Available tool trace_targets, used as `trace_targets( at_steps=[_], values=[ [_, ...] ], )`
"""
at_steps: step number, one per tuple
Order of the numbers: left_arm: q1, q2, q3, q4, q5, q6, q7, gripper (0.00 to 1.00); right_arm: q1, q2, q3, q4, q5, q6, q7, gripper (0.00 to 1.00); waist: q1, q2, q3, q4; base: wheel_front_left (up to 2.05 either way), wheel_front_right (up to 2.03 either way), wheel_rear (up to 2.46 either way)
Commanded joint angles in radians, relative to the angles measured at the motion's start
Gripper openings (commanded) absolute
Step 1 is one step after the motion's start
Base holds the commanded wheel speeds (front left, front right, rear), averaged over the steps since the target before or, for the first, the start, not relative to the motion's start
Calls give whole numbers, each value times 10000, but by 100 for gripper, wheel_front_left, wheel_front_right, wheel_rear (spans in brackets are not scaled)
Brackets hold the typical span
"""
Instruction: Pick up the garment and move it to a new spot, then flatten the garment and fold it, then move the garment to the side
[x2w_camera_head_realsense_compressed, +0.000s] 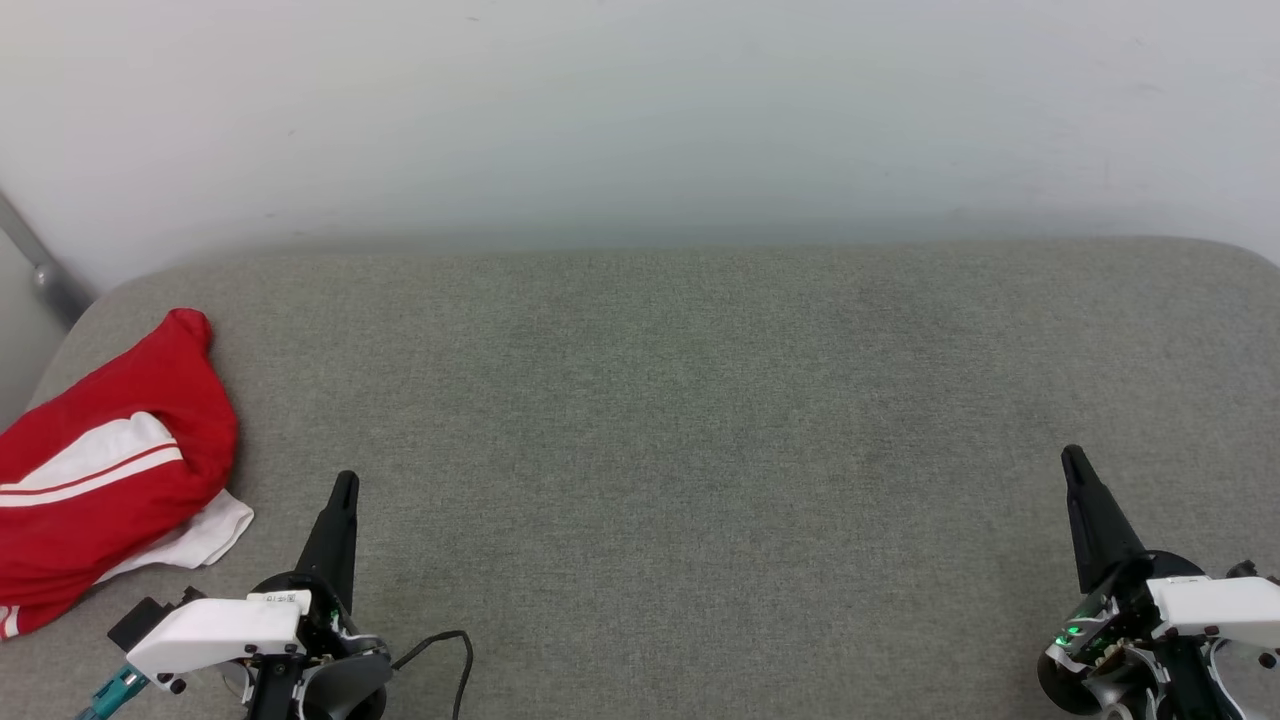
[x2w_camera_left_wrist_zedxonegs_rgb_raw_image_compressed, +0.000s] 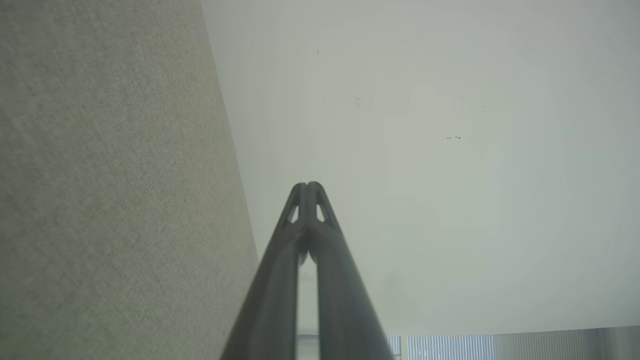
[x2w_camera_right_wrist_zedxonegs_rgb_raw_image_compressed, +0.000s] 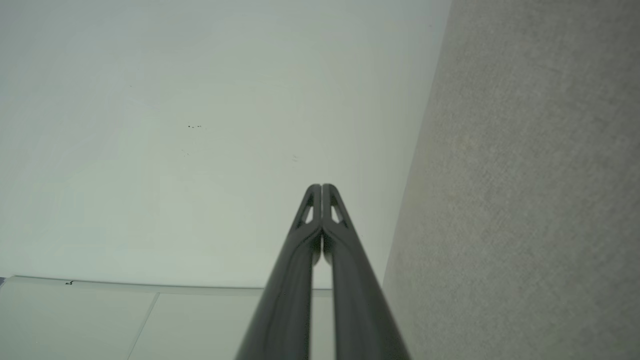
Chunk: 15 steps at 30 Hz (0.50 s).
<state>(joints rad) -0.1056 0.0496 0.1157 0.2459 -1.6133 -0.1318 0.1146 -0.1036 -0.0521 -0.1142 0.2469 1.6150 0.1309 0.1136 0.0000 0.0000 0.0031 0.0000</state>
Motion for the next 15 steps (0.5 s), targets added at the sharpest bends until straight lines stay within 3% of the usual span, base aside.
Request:
trace_targets(
  at_steps=[1, 15],
  values=[
    [-66, -24, 20, -2, 13, -26, 19, 0, -119, 39, 6, 11, -45, -3, 1, 0, 0, 0, 0, 0, 0, 0, 0],
    [-66, -24, 19, -2, 12, -26, 18, 0, -119, 39, 7, 11, -44, -3, 0, 0, 0, 0, 0, 0, 0, 0, 0]
  ],
)
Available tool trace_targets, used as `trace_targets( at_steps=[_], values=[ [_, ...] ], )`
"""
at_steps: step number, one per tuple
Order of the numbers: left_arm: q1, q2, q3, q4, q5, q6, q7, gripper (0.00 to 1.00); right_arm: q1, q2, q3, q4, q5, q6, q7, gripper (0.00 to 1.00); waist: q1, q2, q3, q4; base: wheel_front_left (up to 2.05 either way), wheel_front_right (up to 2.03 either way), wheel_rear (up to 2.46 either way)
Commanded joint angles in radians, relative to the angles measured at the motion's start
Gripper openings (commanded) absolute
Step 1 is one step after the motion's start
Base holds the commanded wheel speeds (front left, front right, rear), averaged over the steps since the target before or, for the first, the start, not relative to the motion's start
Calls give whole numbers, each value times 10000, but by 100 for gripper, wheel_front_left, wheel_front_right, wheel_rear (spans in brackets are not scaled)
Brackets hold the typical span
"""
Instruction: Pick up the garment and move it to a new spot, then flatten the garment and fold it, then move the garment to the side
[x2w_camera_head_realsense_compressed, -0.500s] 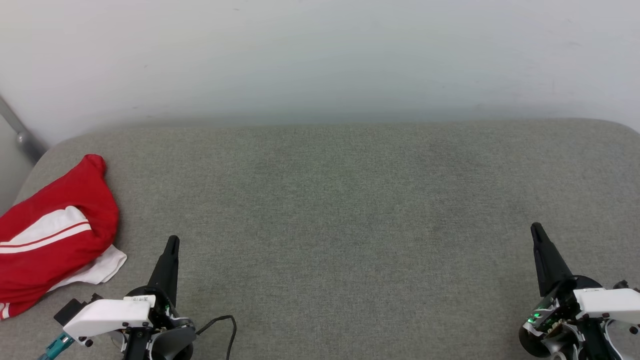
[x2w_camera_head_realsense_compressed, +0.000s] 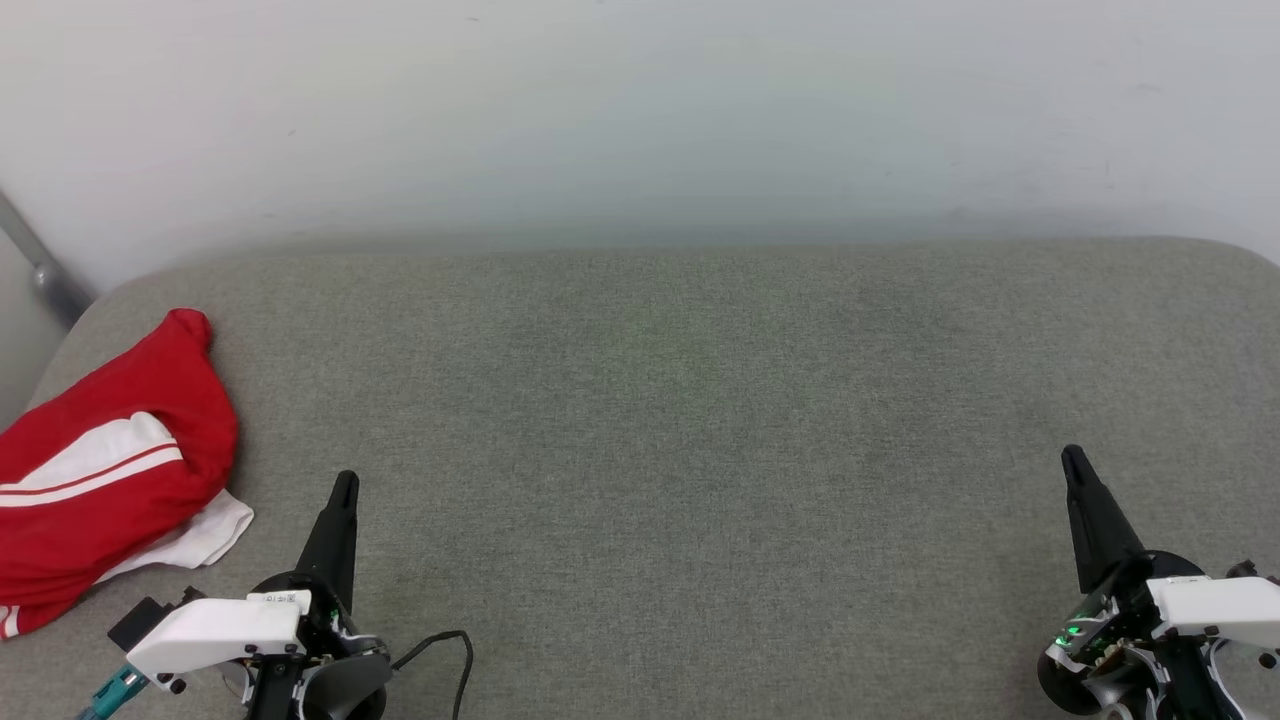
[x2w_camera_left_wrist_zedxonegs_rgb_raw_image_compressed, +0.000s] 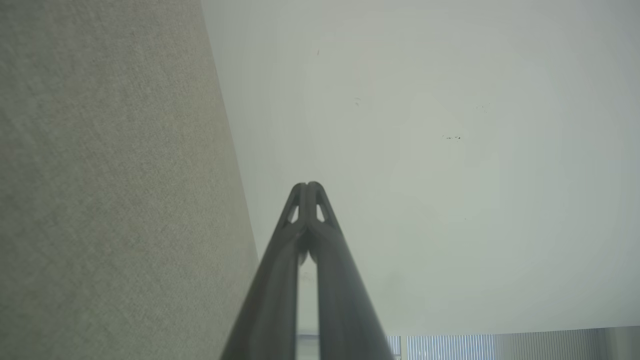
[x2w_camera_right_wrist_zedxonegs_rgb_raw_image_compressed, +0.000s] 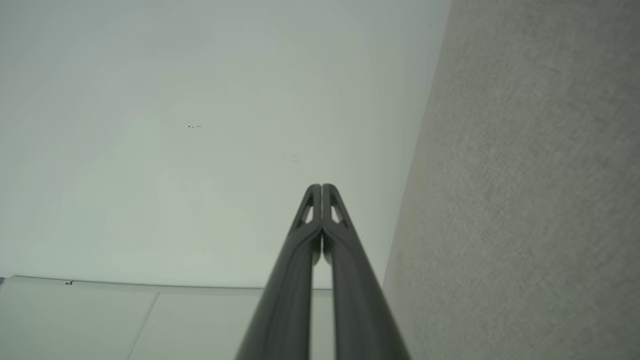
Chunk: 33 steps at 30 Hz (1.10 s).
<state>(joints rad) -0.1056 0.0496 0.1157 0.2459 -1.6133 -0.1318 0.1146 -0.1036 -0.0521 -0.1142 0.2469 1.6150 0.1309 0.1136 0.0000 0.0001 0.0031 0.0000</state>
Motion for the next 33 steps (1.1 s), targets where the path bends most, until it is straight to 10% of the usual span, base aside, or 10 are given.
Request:
trace_targets(
  at_steps=[1, 18, 19, 33],
  values=[
    [-66, -24, 19, -2, 12, -26, 18, 0, -119, 39, 7, 11, -44, -3, 0, 0, 0, -1, 0, 0, 0, 0, 0],
    [-65, -24, 18, -3, 11, -26, 17, 0, -119, 39, 8, 11, -44, -3, -1, 0, 0, -1, 0, 0, 0, 0, 0],
    [1, 0, -1, 7, 0, 0, 0, 100, 2, 0, 0, 6, 0, 0, 0, 100, 0, -1, 0, 0, 0, 0, 0],
    [19, 31, -788, -258, 369, 4, -623, 100, 190, -123, 323, -345, -519, -2, -583, 100, 0, -1, 9, 7, 0, 0, 0]
  ],
)
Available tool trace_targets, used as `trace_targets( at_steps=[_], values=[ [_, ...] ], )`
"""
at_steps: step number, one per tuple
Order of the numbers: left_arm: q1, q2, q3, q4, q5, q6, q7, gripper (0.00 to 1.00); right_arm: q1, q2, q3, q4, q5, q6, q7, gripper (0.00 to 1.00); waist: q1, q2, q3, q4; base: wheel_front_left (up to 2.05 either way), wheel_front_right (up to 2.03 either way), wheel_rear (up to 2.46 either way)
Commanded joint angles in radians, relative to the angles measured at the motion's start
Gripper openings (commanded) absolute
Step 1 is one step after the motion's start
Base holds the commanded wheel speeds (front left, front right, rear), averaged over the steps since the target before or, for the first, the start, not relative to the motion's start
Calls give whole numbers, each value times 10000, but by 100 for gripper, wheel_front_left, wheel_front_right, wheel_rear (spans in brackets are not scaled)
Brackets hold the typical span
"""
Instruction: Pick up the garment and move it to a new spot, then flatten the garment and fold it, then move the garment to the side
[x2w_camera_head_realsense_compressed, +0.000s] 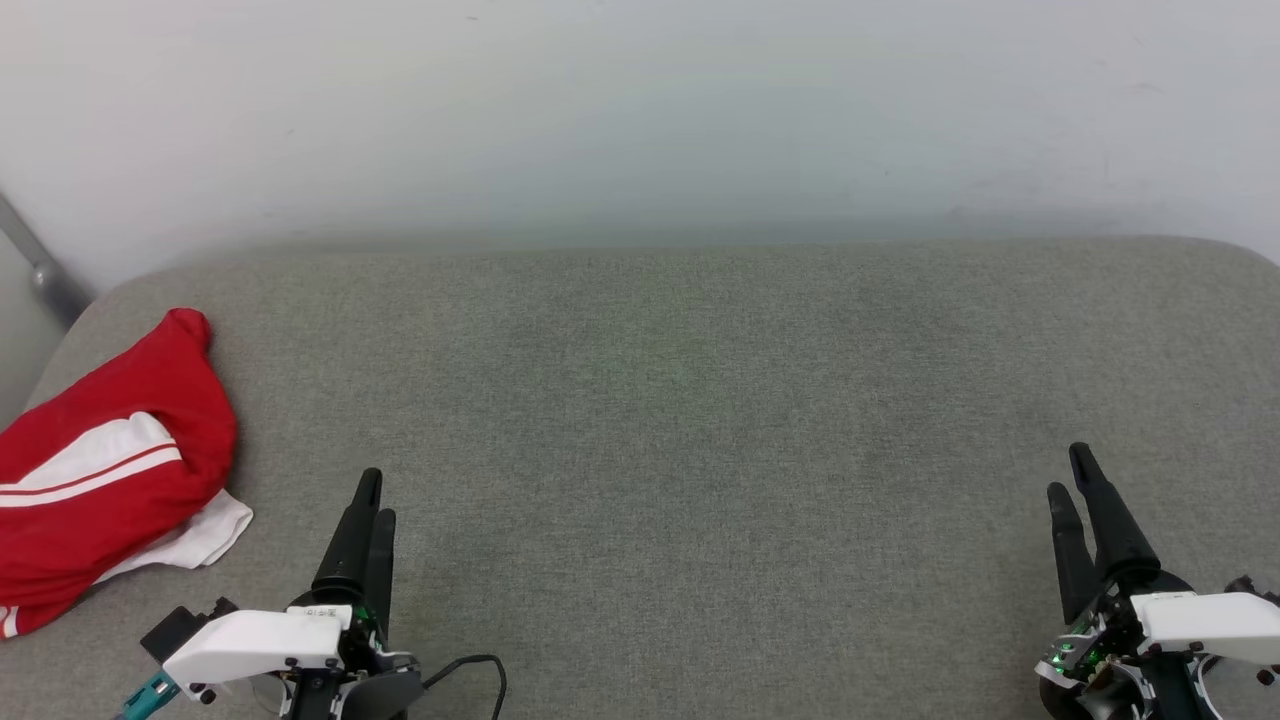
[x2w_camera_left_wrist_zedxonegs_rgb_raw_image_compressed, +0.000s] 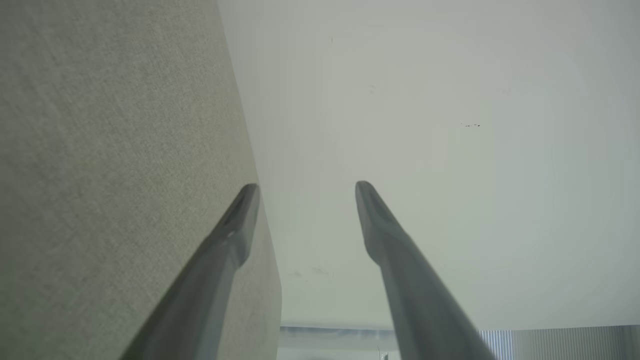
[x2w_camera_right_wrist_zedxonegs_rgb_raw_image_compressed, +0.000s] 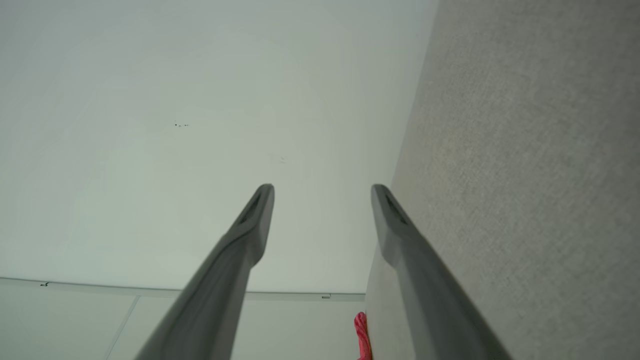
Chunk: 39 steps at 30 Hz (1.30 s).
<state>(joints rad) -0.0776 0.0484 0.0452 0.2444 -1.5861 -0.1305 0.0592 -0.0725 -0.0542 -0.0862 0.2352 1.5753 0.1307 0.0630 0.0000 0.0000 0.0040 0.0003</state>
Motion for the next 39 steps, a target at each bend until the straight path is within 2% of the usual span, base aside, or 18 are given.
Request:
trace_targets(
  at_steps=[1, 7, 22, 27, 39],
  values=[
    [-266, 58, -139, -271, 195, -9, -120, 100, -118, -130, 85, -258, -229, 0, -134, 100, 0, 0, -1, 5, 0, 0, 0],
    [-275, 84, -250, -420, 1315, -9, -391, 100, -126, -290, 299, -443, -1175, 0, -430, 100, 0, 0, 0, 18, 0, 0, 0],
    [-175, 13, -267, -1011, 5333, 32, -993, 100, -79, -418, 637, -892, -5058, 0, -1007, 100, 0, 0, -2, 83, 0, 0, 0],
    [-141, 34, -424, -1108, 6653, 126, -1173, 100, -59, -456, 695, -1112, -6237, 0, -935, 100, 0, 0, -2, 107, 0, 0, 0],
    [-187, 380, -797, -1120, 8903, 523, -1537, 100, 43, -443, 706, -1736, -8563, 0, -558, 100, 0, 0, -9, 154, 0, 0, 0]
  ],
)
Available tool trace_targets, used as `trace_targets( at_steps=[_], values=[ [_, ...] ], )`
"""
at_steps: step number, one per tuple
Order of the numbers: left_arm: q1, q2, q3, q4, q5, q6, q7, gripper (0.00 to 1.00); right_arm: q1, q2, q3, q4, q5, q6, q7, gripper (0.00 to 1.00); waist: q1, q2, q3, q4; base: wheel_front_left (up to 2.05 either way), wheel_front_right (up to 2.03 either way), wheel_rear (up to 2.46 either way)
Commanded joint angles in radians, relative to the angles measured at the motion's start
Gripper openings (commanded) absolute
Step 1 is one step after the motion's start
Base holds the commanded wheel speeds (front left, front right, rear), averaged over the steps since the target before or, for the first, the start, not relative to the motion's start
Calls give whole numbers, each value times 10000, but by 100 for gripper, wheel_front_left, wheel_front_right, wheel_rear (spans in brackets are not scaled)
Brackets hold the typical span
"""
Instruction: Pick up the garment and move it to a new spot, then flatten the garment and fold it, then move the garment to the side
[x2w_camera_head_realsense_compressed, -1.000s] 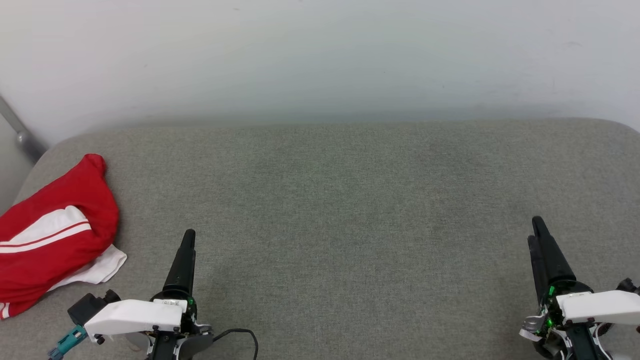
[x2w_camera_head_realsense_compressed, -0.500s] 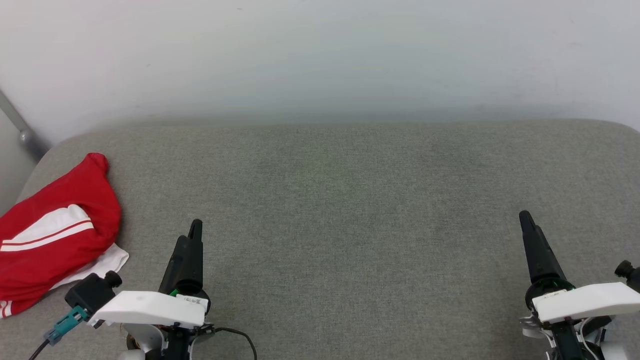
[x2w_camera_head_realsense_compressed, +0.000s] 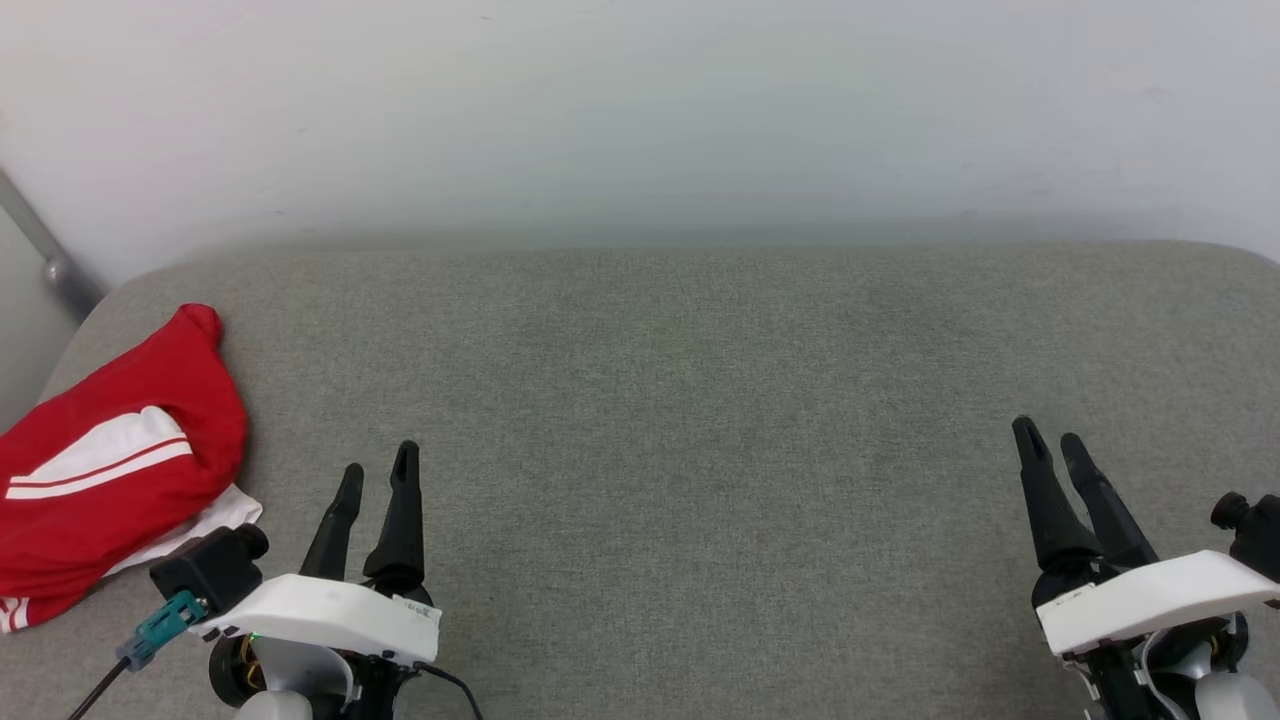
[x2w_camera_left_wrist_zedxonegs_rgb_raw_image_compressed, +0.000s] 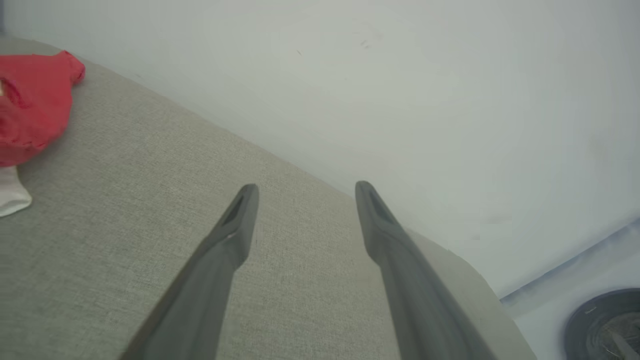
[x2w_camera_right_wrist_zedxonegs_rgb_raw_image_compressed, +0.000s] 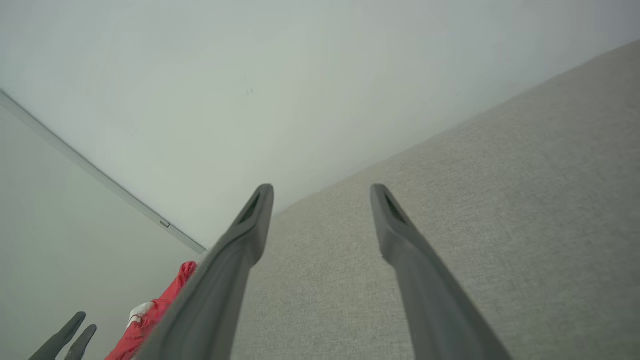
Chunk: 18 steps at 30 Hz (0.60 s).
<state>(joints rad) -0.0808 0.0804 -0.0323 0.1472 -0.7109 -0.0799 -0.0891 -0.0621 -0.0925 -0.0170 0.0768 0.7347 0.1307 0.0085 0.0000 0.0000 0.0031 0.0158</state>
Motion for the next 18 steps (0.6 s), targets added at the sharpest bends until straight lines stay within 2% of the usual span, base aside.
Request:
trace_targets(
  at_steps=[1, 18],
  values=[
    [-172, 92, -73, -164, 318, 40, -83, 100, -58, -59, 14, -199, -339, 0, 25, 100, 0, 0, 1, 5, 0, 0, 0],
    [-217, 558, -715, -104, 2400, 485, -583, 100, 153, -1, 30, -682, -2584, 0, 280, 100, 0, 0, -20, 83, 0, 0, 0]
  ],
)
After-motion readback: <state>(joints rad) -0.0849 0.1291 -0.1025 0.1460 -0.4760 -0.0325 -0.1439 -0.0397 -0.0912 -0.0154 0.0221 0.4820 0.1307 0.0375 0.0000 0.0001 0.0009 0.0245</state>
